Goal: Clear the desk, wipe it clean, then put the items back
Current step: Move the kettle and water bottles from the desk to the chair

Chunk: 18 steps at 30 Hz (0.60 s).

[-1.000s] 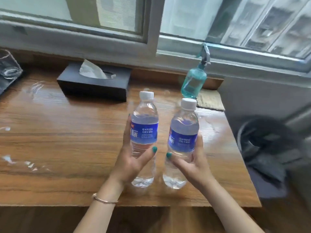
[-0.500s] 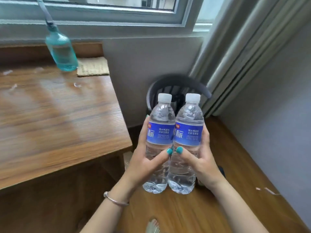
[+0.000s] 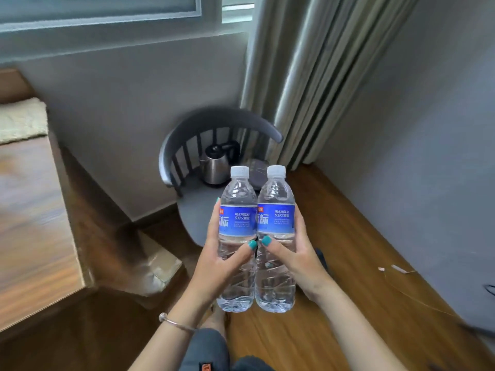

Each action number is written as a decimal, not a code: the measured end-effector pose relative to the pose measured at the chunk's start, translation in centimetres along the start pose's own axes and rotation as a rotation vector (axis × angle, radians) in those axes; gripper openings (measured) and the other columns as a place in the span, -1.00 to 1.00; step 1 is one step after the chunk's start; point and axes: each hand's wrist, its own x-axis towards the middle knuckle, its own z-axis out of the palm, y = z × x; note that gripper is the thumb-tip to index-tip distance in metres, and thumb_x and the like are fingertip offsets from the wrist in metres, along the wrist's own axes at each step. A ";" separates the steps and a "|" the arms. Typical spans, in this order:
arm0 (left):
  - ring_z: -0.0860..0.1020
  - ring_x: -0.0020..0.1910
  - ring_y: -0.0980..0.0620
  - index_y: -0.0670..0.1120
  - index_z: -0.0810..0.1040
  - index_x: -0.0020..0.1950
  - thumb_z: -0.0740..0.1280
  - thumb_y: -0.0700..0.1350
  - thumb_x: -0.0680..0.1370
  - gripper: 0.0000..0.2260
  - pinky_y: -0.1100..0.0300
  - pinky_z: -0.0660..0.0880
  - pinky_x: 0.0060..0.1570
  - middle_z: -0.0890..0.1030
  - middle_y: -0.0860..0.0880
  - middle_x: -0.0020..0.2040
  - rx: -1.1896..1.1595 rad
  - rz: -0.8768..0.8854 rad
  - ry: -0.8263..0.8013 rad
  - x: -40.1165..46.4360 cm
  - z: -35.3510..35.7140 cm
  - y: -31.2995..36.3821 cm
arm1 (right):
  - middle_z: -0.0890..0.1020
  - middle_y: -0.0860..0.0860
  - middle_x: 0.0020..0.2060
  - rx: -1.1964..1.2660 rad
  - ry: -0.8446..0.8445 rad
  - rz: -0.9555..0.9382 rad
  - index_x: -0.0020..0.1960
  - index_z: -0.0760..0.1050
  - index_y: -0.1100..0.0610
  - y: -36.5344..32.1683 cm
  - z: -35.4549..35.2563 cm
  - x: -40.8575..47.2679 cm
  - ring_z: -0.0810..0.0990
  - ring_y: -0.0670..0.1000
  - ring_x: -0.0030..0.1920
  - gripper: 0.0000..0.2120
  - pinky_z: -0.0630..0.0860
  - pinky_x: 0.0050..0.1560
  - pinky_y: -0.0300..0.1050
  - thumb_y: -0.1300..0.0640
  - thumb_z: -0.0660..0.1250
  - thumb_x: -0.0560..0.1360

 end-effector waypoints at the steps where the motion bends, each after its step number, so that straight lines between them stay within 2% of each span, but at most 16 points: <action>1: 0.54 0.24 0.18 0.10 0.04 0.54 0.42 -0.21 0.46 -0.21 0.35 0.50 0.05 0.52 0.31 0.26 0.003 -0.006 0.001 1.5 0.4 -0.3 | 0.59 -0.18 0.19 -0.003 0.008 0.002 0.43 0.17 -0.11 0.0 -0.6 1.4 0.61 -0.12 0.17 -0.33 0.57 -0.04 -0.25 0.38 0.32 0.50; 3: 0.53 0.20 0.28 0.08 0.05 0.53 0.41 -0.25 0.49 -0.24 0.42 0.47 0.02 0.52 0.39 0.21 0.009 -0.015 0.016 4.7 1.0 -1.2 | 0.58 -0.21 0.21 -0.025 0.019 -0.005 0.44 0.16 -0.12 -0.3 -1.8 4.5 0.59 -0.15 0.20 -0.31 0.56 -0.01 -0.26 0.30 0.35 0.46; 6: 0.49 0.22 0.34 0.08 0.05 0.53 0.36 -0.29 0.51 -0.26 0.46 0.45 0.03 0.46 0.35 0.27 -0.018 -0.031 0.016 9.9 1.7 -2.0 | 0.56 -0.33 0.19 -0.057 0.032 -0.003 0.42 0.17 -0.17 -1.4 -3.2 9.7 0.54 -0.19 0.24 -0.34 0.54 0.06 -0.26 0.18 0.36 0.44; 8: 0.42 0.26 0.40 0.10 0.05 0.53 0.38 -0.23 0.50 -0.27 0.50 0.40 0.07 0.38 0.37 0.32 -0.014 -0.029 0.041 13.0 2.0 -2.2 | 0.57 -0.30 0.20 -0.075 0.044 0.007 0.41 0.19 -0.16 -2.0 -4.1 12.7 0.54 -0.19 0.25 -0.39 0.52 0.07 -0.29 0.13 0.34 0.46; 10: 0.41 0.29 0.37 0.16 0.06 0.52 0.43 -0.13 0.48 -0.25 0.47 0.40 0.11 0.39 0.42 0.32 -0.022 -0.031 0.042 15.6 2.0 -2.1 | 0.60 -0.21 0.18 -0.074 0.029 0.040 0.41 0.19 -0.17 -2.3 -5.0 15.3 0.58 -0.15 0.21 -0.42 0.54 0.04 -0.28 0.07 0.38 0.50; 13: 0.43 0.27 0.35 0.21 0.09 0.48 0.46 -0.08 0.46 -0.26 0.44 0.42 0.11 0.40 0.45 0.29 -0.017 -0.053 0.079 18.3 1.9 -2.1 | 0.57 -0.08 0.25 -0.111 -0.012 0.080 0.45 0.13 -0.14 -2.7 -6.2 18.5 0.58 -0.05 0.23 -0.14 0.57 0.11 -0.15 -0.13 0.54 0.31; 15: 0.47 0.22 0.35 0.18 0.13 0.46 0.45 -0.06 0.47 -0.31 0.45 0.43 0.06 0.43 0.34 0.30 -0.033 -0.078 0.144 19.5 1.8 -2.3 | 0.49 -0.08 0.32 -0.163 -0.071 0.083 0.44 0.10 -0.18 -2.8 -6.6 20.5 0.56 -0.07 0.26 -0.06 0.57 0.13 -0.13 -0.10 0.57 0.23; 18: 0.54 0.17 0.28 0.05 0.20 0.50 0.36 0.02 0.50 -0.39 0.40 0.47 0.02 0.49 0.14 0.31 -0.077 -0.148 0.243 21.4 1.3 -3.2 | 0.35 -0.11 0.41 -0.237 -0.179 0.054 0.47 0.04 -0.20 -2.1 -6.7 23.7 0.50 -0.09 0.32 -0.05 0.56 0.13 -0.14 0.04 0.53 0.26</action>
